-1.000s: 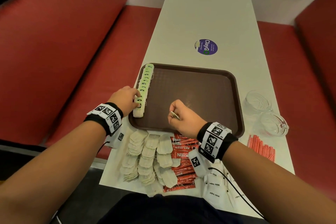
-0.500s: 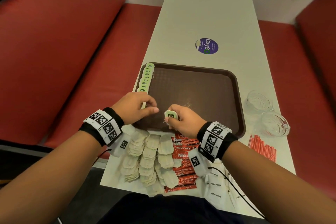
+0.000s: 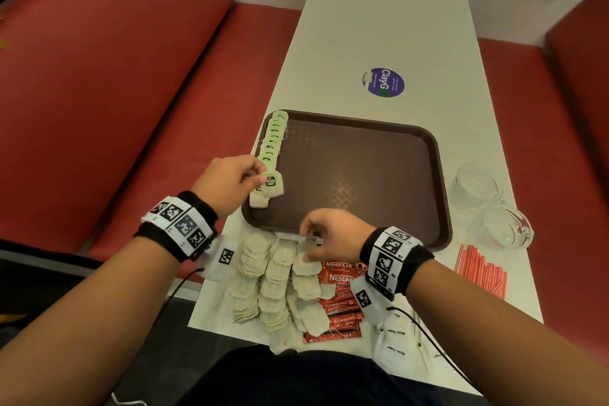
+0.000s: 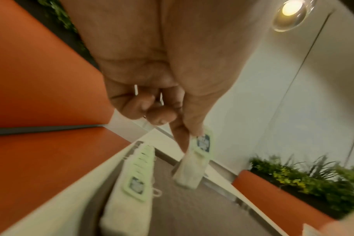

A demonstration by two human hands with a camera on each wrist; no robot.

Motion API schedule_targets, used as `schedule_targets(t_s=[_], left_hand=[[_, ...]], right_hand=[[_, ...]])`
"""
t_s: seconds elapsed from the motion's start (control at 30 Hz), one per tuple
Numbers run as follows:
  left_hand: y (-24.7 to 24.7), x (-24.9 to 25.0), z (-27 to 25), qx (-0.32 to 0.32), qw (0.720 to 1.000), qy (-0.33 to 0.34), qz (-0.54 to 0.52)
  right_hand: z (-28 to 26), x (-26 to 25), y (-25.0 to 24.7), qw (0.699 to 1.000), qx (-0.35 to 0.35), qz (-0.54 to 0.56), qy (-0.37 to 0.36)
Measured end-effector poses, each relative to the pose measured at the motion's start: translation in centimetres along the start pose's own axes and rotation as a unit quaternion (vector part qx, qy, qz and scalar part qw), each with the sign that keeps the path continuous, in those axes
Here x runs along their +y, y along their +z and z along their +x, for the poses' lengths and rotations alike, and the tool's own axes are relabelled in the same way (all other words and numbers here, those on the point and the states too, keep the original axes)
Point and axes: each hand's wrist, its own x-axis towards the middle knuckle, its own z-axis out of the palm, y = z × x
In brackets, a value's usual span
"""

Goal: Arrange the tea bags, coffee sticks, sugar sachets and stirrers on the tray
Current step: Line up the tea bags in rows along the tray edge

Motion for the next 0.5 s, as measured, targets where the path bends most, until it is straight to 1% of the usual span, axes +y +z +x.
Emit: schedule_targets(t_s=[0.07,0.13,0.17,0.27,0.33,0.4,0.5], left_hand=[[-0.2,-1.2,0.5,-0.041,0.996,-0.035,0.071],[0.2,-2.1,0.8,-0.083,0.990,-0.063,0.095],[0.5,-2.4,0.9,-0.093,0.988,-0.074,0.096],[1.4,-3.0,1.5,-0.078,0.988,-0.092,0.095],[1.8,-3.2,2.0,-0.065,0.987,-0.092,0.111],[2.0,-3.2,2.2,-0.063,0.983,-0.089,0.147],[2.4,-2.9,2.3,-0.046,0.978,-0.062,0.196]], right_hand=[[-0.3,-0.1,0.4,0.999,-0.034,-0.041,-0.012],[-0.4,-0.2,0.8,0.996,-0.049,-0.069,-0.023],[-0.3,-0.3,0.9,0.995,-0.053,-0.082,-0.027],[-0.2,-0.4,1.2,0.989,-0.068,-0.128,-0.028],[-0.2,-0.3,1.3,0.986,-0.069,-0.146,-0.031],[-0.3,-0.3,1.4,0.987,-0.061,-0.147,-0.037],[-0.5,-0.1,1.4,0.990,-0.050,-0.123,-0.039]])
